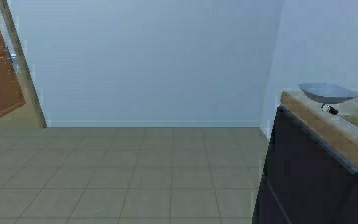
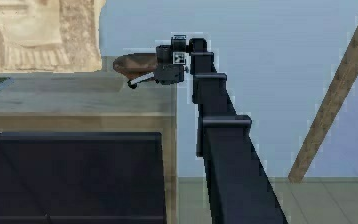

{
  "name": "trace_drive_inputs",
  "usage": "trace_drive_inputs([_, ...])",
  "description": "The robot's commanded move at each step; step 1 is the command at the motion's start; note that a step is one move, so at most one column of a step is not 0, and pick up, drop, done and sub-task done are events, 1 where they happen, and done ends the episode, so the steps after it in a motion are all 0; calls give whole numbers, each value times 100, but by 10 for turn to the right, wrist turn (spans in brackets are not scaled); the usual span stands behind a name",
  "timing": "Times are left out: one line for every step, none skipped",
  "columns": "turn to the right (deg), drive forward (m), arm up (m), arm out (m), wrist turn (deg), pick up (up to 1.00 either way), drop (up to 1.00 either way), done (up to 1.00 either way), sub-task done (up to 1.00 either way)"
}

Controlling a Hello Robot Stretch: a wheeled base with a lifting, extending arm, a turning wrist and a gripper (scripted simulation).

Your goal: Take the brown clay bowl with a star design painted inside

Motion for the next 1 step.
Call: trace_drive_inputs([0, 0, 0, 0, 0, 100, 0, 0, 0])
